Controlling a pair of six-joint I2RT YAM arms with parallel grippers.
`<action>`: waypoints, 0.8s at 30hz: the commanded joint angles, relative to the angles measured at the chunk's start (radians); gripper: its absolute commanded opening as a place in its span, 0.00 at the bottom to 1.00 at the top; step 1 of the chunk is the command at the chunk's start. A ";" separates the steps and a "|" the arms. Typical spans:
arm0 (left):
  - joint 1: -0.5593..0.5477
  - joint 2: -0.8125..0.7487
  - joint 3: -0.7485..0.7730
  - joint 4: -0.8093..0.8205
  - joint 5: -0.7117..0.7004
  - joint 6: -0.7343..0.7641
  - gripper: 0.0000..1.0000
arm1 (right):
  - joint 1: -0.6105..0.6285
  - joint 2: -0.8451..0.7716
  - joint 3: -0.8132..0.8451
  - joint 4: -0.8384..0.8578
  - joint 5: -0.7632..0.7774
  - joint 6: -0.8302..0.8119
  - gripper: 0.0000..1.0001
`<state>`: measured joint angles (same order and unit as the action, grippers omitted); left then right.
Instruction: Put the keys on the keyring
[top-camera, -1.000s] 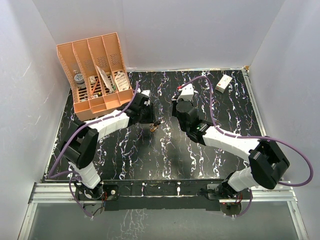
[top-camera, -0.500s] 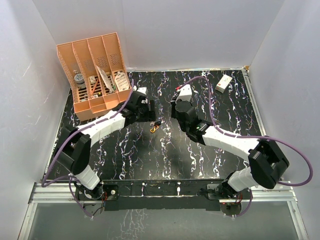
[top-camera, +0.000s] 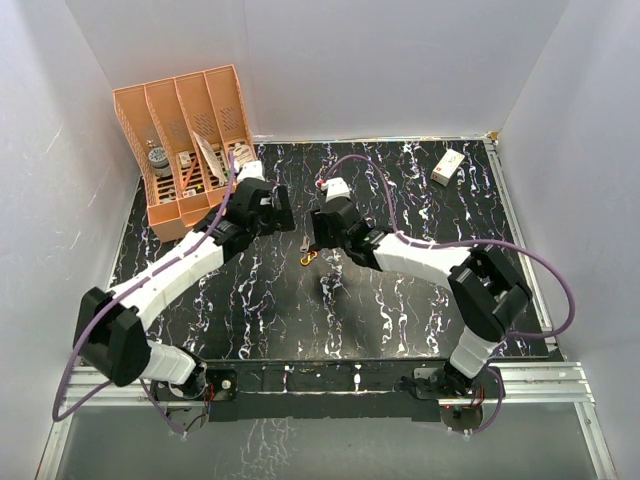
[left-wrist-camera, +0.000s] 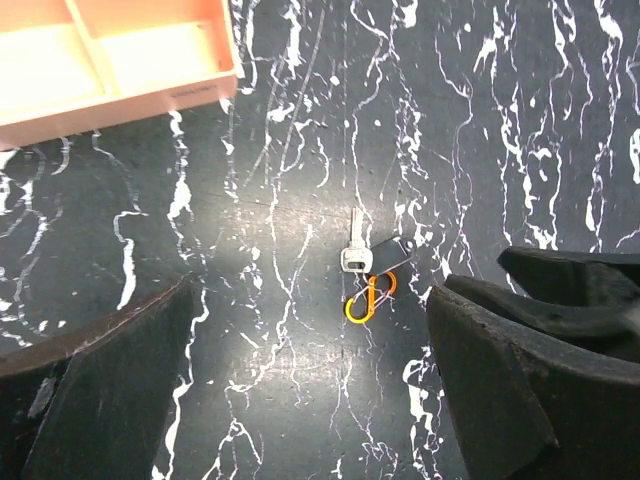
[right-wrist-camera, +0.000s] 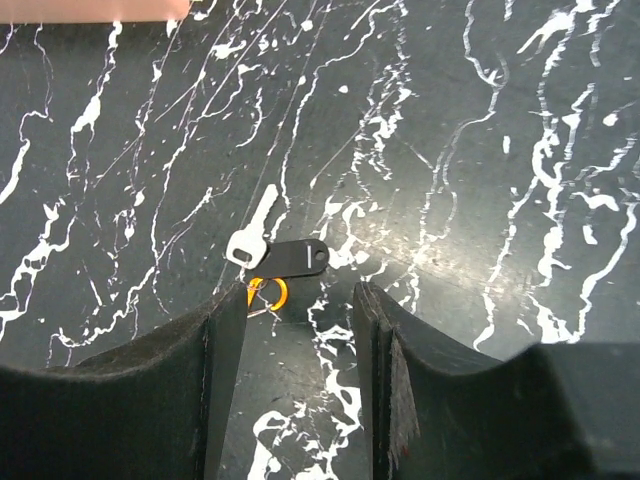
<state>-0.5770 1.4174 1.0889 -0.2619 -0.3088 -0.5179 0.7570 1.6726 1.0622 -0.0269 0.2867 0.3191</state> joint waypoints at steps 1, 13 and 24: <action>0.014 -0.113 -0.023 -0.043 -0.101 -0.013 0.99 | -0.008 0.053 0.115 -0.048 -0.086 0.037 0.45; 0.032 -0.179 -0.038 -0.049 -0.128 -0.003 0.99 | -0.013 0.232 0.277 -0.231 -0.137 0.093 0.46; 0.040 -0.180 -0.052 -0.038 -0.115 -0.001 0.99 | -0.081 0.243 0.247 -0.225 -0.244 0.157 0.47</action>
<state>-0.5442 1.2613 1.0462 -0.2996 -0.4114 -0.5243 0.6949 1.9232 1.2942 -0.2840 0.0933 0.4450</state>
